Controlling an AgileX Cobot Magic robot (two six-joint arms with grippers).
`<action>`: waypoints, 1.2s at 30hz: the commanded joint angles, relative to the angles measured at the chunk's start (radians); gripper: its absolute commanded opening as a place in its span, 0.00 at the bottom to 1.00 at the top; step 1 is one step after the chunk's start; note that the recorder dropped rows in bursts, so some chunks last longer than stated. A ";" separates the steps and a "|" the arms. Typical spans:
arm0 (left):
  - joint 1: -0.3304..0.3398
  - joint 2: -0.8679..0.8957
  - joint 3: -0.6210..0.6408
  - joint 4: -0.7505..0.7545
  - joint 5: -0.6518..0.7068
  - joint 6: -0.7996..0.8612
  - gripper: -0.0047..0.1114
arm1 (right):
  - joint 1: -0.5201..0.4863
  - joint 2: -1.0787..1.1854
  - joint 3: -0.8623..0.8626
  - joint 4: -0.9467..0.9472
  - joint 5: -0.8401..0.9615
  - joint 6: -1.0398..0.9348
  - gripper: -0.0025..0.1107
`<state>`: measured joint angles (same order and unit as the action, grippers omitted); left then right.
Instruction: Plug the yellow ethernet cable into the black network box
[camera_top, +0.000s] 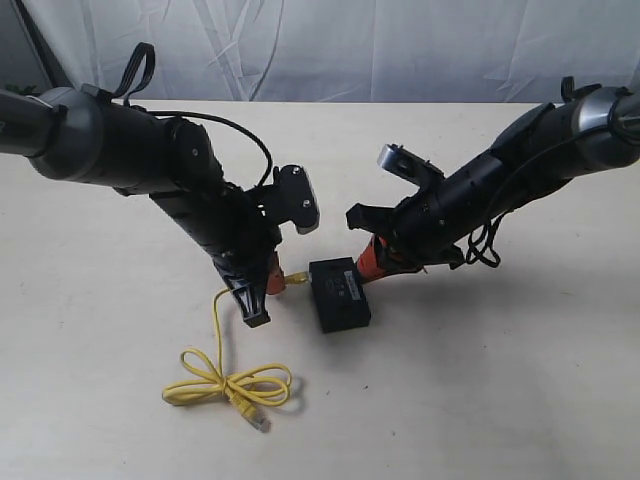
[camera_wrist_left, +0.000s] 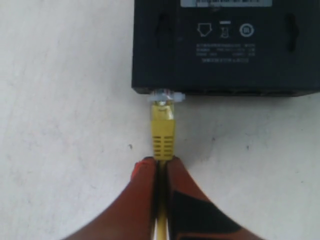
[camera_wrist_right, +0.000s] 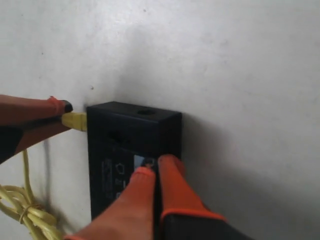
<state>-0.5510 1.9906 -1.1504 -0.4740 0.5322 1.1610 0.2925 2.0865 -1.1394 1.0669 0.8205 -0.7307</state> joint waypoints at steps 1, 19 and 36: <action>0.001 0.000 -0.004 -0.032 -0.011 -0.001 0.04 | -0.001 -0.001 0.000 0.093 0.064 -0.087 0.02; 0.001 0.000 -0.004 -0.034 -0.029 -0.001 0.04 | -0.001 -0.001 0.000 0.086 0.004 -0.108 0.02; 0.001 0.000 -0.004 -0.034 -0.031 -0.001 0.04 | -0.001 -0.001 0.000 0.087 -0.007 -0.107 0.02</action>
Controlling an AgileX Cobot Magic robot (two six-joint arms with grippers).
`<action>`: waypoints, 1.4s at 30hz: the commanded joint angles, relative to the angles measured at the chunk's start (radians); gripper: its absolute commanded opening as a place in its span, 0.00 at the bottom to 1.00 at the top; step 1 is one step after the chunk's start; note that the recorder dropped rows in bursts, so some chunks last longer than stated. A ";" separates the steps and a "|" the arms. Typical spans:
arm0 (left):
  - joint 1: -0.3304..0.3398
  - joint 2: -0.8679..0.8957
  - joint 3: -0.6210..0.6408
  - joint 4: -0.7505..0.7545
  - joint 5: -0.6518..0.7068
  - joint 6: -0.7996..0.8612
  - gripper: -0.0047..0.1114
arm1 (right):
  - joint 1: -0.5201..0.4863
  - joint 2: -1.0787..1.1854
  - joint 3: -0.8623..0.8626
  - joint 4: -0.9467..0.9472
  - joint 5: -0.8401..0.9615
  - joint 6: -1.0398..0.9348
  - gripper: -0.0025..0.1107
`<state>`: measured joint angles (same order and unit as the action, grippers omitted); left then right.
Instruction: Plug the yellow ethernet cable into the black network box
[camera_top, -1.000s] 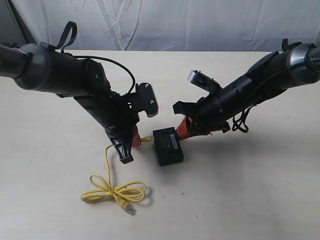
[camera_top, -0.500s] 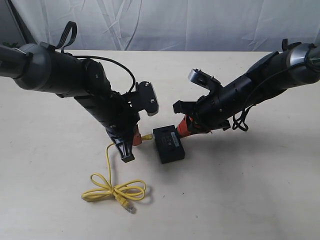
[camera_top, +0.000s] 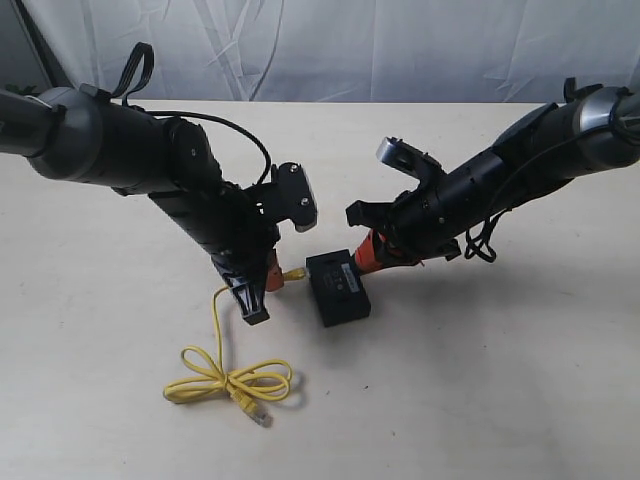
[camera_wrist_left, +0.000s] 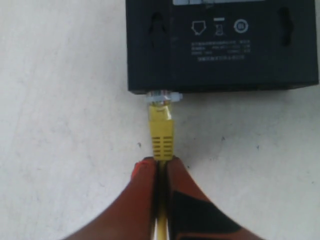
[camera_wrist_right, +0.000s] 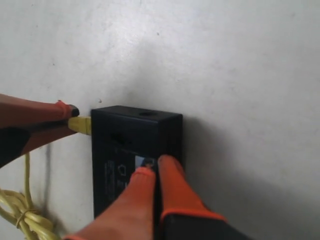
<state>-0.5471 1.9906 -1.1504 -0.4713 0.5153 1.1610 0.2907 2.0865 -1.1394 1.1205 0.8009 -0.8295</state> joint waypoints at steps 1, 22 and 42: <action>-0.003 0.000 -0.004 -0.037 -0.014 -0.001 0.04 | 0.001 -0.001 0.000 0.031 0.011 -0.009 0.02; -0.003 0.000 -0.004 -0.037 -0.013 -0.001 0.04 | -0.091 -0.076 0.000 0.003 0.069 0.023 0.02; -0.003 0.000 -0.004 -0.037 -0.013 -0.001 0.04 | -0.027 -0.002 0.000 0.009 0.078 0.037 0.02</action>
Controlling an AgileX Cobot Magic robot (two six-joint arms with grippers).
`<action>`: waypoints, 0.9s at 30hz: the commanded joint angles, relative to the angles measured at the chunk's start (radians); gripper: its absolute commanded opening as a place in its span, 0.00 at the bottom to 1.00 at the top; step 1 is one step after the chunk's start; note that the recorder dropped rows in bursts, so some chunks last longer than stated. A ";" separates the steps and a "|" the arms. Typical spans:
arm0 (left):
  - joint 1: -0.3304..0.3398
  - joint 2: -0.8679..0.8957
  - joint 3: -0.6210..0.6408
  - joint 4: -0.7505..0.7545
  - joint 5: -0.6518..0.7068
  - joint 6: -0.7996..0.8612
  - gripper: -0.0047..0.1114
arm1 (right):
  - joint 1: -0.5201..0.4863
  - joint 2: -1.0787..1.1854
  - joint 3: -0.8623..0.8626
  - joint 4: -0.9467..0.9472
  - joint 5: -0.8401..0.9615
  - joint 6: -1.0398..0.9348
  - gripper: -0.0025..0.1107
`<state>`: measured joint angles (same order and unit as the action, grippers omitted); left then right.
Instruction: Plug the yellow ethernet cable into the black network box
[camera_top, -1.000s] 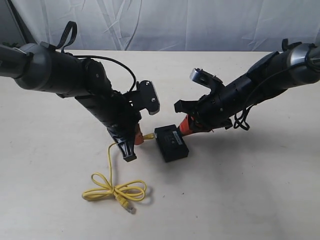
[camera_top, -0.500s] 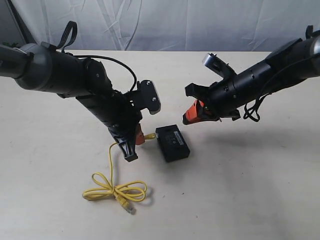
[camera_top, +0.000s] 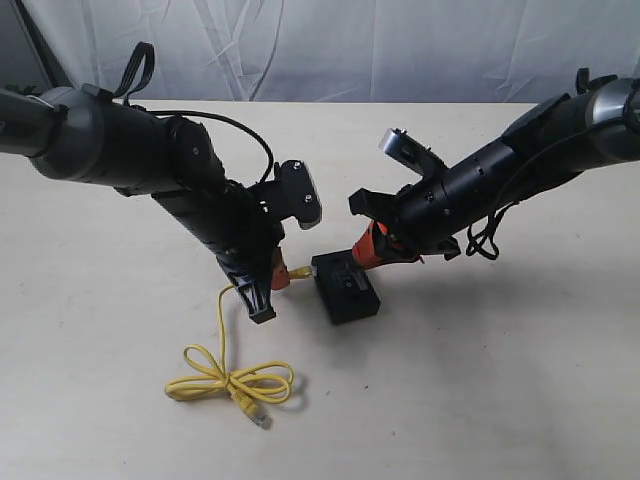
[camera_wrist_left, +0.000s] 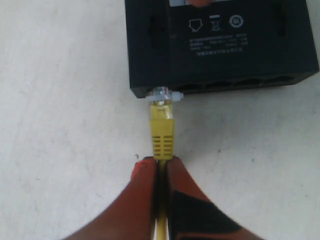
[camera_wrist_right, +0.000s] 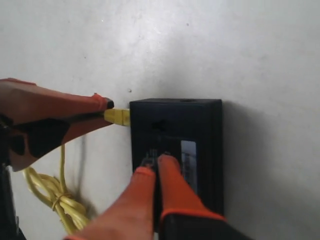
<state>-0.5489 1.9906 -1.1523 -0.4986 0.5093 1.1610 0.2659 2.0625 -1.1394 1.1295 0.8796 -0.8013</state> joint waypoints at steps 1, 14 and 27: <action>-0.002 0.000 -0.002 -0.010 -0.007 -0.001 0.04 | -0.002 0.024 0.000 -0.001 0.001 0.009 0.02; -0.002 0.000 -0.002 -0.010 -0.007 -0.001 0.04 | 0.019 0.024 0.000 0.001 -0.021 0.011 0.02; -0.002 0.000 -0.002 -0.010 -0.003 -0.001 0.04 | 0.027 0.024 0.000 -0.002 -0.032 0.011 0.02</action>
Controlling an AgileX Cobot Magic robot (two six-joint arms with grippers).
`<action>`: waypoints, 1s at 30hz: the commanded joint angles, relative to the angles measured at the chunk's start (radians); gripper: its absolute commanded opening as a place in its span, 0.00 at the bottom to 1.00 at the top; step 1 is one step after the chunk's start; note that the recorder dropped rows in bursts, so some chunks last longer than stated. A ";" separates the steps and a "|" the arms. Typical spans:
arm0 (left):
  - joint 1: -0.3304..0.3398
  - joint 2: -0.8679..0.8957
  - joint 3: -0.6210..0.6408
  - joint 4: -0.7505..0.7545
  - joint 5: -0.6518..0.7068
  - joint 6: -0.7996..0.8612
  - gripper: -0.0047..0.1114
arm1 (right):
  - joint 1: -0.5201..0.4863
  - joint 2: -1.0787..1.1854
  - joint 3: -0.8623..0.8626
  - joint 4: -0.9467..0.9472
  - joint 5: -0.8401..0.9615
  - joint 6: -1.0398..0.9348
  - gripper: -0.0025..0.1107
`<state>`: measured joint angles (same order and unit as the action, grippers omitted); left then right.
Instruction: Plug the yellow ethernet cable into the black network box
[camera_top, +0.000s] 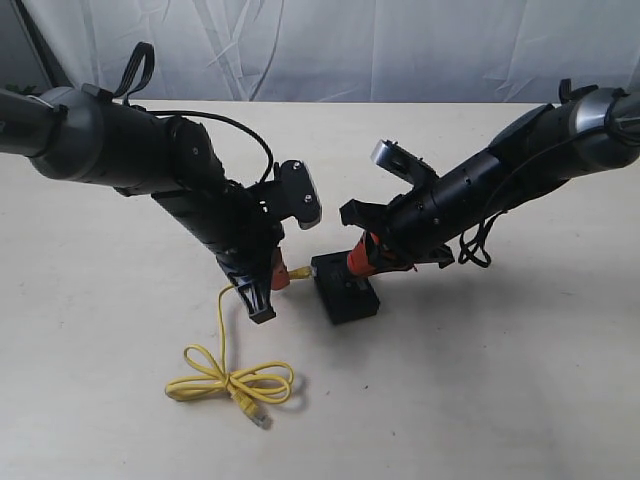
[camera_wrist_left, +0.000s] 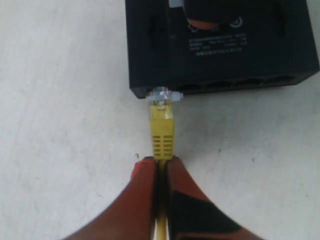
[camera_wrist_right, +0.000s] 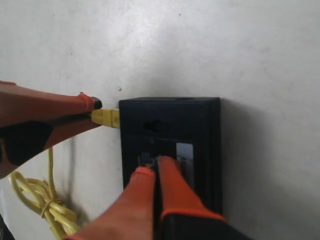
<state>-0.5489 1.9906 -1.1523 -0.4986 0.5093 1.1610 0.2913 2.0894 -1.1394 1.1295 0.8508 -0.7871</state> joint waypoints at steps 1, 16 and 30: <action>-0.002 0.000 -0.002 -0.010 -0.003 -0.001 0.04 | 0.002 -0.003 0.000 -0.002 -0.004 -0.003 0.02; -0.002 0.000 -0.002 0.005 -0.007 -0.001 0.14 | -0.025 -0.076 0.000 -0.004 0.003 0.024 0.02; -0.002 0.000 -0.002 0.005 -0.006 -0.001 0.36 | -0.059 -0.111 0.000 -0.003 0.009 0.033 0.02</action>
<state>-0.5489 1.9906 -1.1523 -0.4921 0.5093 1.1610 0.2377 1.9892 -1.1394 1.1295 0.8485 -0.7515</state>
